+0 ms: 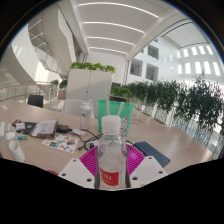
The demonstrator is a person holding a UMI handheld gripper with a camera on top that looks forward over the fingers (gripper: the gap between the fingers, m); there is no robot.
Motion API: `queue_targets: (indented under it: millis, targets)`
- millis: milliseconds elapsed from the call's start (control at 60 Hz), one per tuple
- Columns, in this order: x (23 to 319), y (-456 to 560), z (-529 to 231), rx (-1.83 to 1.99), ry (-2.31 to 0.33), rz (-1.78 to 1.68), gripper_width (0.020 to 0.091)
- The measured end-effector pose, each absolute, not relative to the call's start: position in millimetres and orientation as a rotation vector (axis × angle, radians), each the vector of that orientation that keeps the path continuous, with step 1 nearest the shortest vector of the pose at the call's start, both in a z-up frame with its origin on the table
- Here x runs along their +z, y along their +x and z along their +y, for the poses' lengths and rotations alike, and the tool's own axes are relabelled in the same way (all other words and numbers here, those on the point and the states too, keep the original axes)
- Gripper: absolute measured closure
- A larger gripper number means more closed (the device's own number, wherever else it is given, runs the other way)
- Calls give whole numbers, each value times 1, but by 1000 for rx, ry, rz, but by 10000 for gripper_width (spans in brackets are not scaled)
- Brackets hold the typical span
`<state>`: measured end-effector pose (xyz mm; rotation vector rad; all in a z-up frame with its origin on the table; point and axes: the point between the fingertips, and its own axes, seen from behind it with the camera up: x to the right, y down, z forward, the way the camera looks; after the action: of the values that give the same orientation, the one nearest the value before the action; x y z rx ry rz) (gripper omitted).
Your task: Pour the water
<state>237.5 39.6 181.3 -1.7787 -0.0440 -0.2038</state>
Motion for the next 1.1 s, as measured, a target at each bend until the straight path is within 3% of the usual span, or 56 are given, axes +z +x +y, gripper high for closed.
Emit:
queue_targets:
  millis: [83, 200, 367, 450, 550, 833, 983, 1100]
  targets:
    - [234, 194, 28, -327, -1754, -211, 764]
    - [259, 103, 28, -590, -1706, -546, 764]
    - [225, -19, 46, -1018, -1509, -1122, 765]
    - [221, -53, 54, -1273, -1301, -1408, 764]
    - [194, -76, 60, -1389, -1167, -1665, 766]
    - [172, -108, 67, -1624, -820, -2046, 764]
    - [168, -109, 66, -1582, -865, -2043, 762]
    - [188, -100, 70, -1362, -1243, -1764, 764]
